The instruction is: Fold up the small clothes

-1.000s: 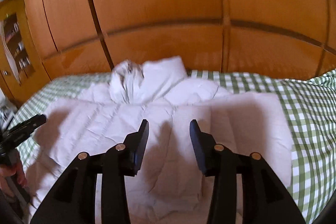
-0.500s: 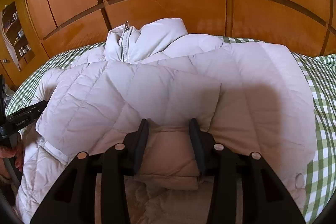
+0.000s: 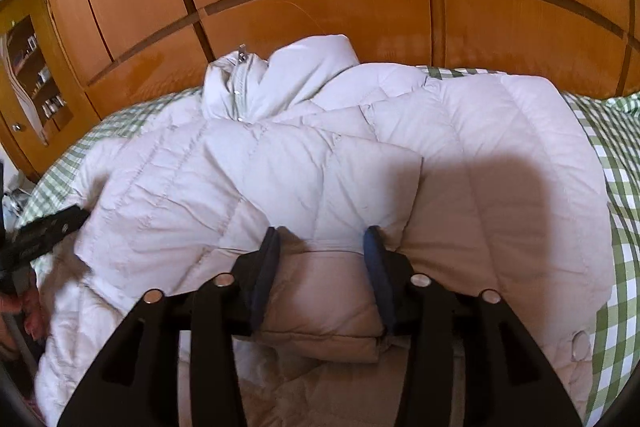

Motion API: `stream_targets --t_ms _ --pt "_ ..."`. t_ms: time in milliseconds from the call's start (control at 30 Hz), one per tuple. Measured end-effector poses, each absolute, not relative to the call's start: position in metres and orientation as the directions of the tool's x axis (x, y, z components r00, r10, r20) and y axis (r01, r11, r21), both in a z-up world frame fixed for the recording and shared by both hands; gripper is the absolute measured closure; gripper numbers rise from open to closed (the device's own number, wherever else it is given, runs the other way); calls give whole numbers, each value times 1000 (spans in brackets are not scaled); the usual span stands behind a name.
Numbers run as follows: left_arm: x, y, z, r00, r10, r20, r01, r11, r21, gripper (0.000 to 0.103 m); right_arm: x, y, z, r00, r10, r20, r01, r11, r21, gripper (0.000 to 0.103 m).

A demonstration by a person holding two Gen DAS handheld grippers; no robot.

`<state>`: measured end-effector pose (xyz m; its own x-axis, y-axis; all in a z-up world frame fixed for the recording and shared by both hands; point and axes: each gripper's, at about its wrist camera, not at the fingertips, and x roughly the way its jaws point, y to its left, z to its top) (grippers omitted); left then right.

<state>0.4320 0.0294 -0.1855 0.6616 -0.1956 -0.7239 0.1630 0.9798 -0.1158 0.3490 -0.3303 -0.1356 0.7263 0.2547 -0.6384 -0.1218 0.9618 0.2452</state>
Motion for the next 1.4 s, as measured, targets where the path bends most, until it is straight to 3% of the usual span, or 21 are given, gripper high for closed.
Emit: stream_targets --t_ms 67,333,767,967,1200,1400 --pt "411 33 -173 683 -204 -702 167 978 -123 39 338 -336 -123 727 282 -626 -110 948 299 43" --pt "330 89 -170 701 -222 -678 39 961 -274 39 257 -371 -91 753 341 -563 -81 896 436 38" --pt "245 143 -191 677 -163 -718 -10 973 -230 39 132 -450 -120 762 225 -607 83 896 437 34" --pt "230 156 -201 641 -245 -728 19 953 -304 33 101 -478 -148 744 286 -604 112 838 535 34" --pt "213 166 -212 585 -391 -710 62 895 -441 33 84 -490 -178 752 462 -470 43 677 735 36" --pt "197 159 -219 544 -411 -732 140 904 -404 37 78 -484 -181 740 502 -448 5 662 750 37"
